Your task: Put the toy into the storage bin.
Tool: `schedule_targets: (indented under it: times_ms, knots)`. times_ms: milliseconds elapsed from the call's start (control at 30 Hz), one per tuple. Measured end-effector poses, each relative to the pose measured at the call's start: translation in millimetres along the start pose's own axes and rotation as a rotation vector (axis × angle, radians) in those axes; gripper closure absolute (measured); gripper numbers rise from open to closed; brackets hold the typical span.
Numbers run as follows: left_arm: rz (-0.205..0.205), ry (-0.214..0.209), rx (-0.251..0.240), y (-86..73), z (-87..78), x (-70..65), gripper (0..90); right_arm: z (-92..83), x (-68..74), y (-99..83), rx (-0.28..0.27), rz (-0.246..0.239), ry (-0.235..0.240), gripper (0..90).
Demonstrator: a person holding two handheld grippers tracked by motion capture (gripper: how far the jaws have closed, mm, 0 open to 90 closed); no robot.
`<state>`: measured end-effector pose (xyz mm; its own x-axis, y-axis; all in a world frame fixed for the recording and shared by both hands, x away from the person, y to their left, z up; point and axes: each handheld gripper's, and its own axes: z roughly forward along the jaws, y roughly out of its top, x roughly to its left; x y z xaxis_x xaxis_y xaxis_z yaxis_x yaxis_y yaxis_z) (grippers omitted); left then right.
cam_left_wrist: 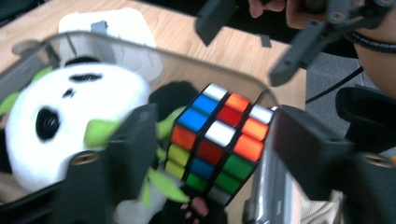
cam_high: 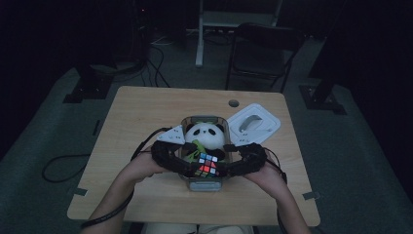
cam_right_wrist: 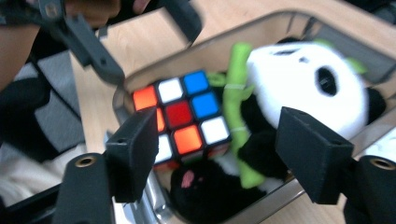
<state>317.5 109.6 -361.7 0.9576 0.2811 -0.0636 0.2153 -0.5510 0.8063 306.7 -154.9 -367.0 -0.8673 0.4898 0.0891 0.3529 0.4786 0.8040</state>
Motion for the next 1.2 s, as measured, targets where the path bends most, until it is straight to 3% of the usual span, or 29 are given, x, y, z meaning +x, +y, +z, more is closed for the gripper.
schedule_targets:
  times_ms: [67,100,133,233,367,567,767,900,1133,1200]
  knots:
    - [0.016,-0.006,-0.003,2.7,2.0,-4.0,40.6,-0.5,0.1,1.7,0.013,0.018,0.011,41.6]
    - [0.019,-0.007,-0.005,4.1,3.0,-5.5,46.0,-1.3,1.6,1.4,-0.002,0.010,-0.002,52.9]
    - [0.018,-0.015,0.001,5.5,4.9,-6.1,46.1,-1.7,3.8,0.5,-0.019,0.000,-0.017,57.5]
    - [0.017,-0.022,0.019,6.9,9.4,-4.8,55.2,2.2,5.9,-1.5,-0.014,0.042,-0.016,77.5]
    - [0.019,-0.011,0.051,4.9,14.6,-1.9,64.7,9.6,5.5,-3.3,0.004,0.068,0.010,87.9]
    - [0.021,0.009,0.061,1.0,15.1,0.9,71.3,21.1,4.9,-2.4,0.038,0.078,0.017,90.0]
    - [0.041,0.044,0.111,-2.7,19.1,-0.6,76.7,30.3,8.8,0.9,0.057,0.064,0.009,90.0]
    - [0.033,0.042,0.120,-6.0,22.0,1.7,88.0,38.0,12.3,4.2,0.078,0.040,0.005,90.0]
    - [0.043,0.048,0.164,-10.3,31.5,1.5,90.0,48.3,9.7,4.1,0.112,0.041,-0.002,90.0]
    - [0.035,0.030,0.169,-13.2,33.9,5.1,90.0,51.5,7.7,2.3,0.119,0.057,0.011,90.0]
